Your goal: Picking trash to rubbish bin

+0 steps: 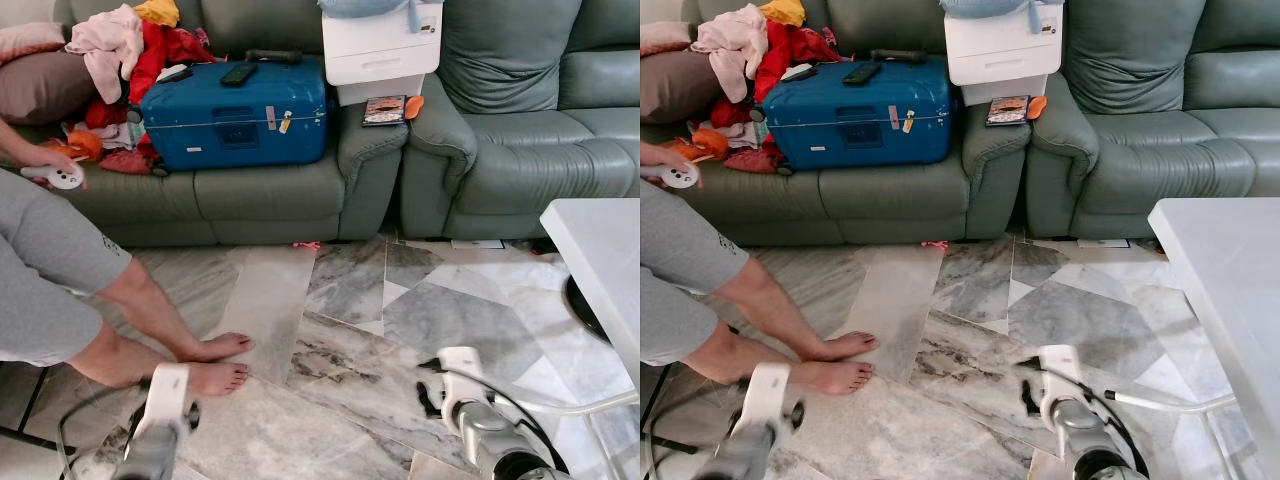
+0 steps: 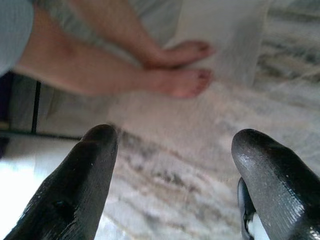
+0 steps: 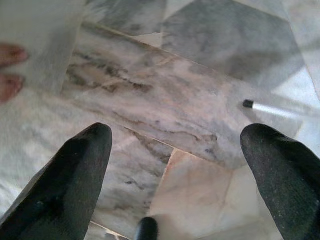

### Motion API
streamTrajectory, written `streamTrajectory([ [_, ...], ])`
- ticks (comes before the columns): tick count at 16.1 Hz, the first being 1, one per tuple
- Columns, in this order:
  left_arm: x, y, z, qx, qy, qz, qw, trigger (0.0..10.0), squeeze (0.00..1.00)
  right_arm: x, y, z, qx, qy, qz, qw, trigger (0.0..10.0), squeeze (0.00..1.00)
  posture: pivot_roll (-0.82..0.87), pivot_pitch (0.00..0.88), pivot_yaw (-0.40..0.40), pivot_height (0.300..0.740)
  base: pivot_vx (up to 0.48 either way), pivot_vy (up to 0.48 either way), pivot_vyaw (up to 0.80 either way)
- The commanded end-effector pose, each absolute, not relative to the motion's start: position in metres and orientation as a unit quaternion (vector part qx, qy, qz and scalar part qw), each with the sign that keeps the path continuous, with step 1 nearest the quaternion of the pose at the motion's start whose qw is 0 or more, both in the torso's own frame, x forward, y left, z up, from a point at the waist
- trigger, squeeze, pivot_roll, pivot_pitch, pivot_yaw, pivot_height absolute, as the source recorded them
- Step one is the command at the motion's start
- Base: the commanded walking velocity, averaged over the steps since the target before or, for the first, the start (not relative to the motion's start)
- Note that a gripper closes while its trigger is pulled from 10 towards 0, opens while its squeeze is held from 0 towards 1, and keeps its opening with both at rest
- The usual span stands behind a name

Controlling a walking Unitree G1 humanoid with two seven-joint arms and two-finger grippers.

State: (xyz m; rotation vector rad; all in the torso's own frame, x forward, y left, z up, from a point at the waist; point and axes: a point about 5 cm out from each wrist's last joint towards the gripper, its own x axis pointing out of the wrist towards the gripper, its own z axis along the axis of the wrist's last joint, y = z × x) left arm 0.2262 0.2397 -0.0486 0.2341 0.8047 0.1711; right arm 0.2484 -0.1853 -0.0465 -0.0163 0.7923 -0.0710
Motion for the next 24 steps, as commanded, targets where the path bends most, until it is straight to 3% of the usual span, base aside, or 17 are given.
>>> streamTrajectory([
  [1,0.235,0.236,-0.044,0.122,0.383,0.069,0.913,10.0,0.0,0.253,-0.186,-0.044,0.021,0.386,-0.061,0.92,10.0,0.0,0.1,0.019,0.028,0.74,0.0,0.0,0.0],
  [3,0.252,0.22,-0.037,0.117,0.37,0.041,0.921,10.0,0.0,0.264,-0.19,-0.035,0.058,0.369,-0.091,0.923,10.0,0.0,0.1,0.02,0.031,0.74,0.0,0.0,0.0],
  [5,0.251,0.213,-0.039,0.115,0.378,0.027,0.918,10.0,0.0,0.27,-0.197,-0.029,0.079,0.359,-0.115,0.923,10.0,0.0,0.09,0.026,0.029,0.74,0.0,0.0,0.0],
  [11,0.229,0.227,-0.051,0.129,0.406,0.046,0.904,10.0,0.0,0.284,-0.208,-0.015,0.141,0.325,-0.165,0.921,10.0,0.0,0.11,0.045,0.026,0.74,0.0,0.0,0.0],
  [14,0.208,0.237,-0.061,0.13,0.425,0.07,0.893,10.0,0.0,0.275,-0.181,-0.027,0.064,0.362,-0.057,0.928,10.0,0.0,0.11,0.049,0.013,0.74,0.0,0.0,0.0],
  [18,0.178,0.243,-0.075,0.081,0.454,0.094,0.883,10.0,0.0,0.251,-0.158,-0.048,-0.019,0.402,0.069,0.913,10.0,0.0,0.1,0.049,-0.001,0.74,0.0,0.0,0.0],
  [21,0.185,0.244,-0.071,0.108,0.447,0.088,0.884,10.0,0.0,0.236,-0.154,-0.057,-0.044,0.423,0.103,0.899,10.0,0.0,0.1,0.042,-0.01,0.74,0.0,0.0,0.0],
  [24,0.217,0.236,-0.056,0.118,0.417,0.086,0.897,10.0,0.0,0.251,-0.153,-0.048,-0.058,0.404,0.1,0.908,10.0,0.0,0.09,0.04,-0.031,0.74,0.0,0.0,0.0],
])
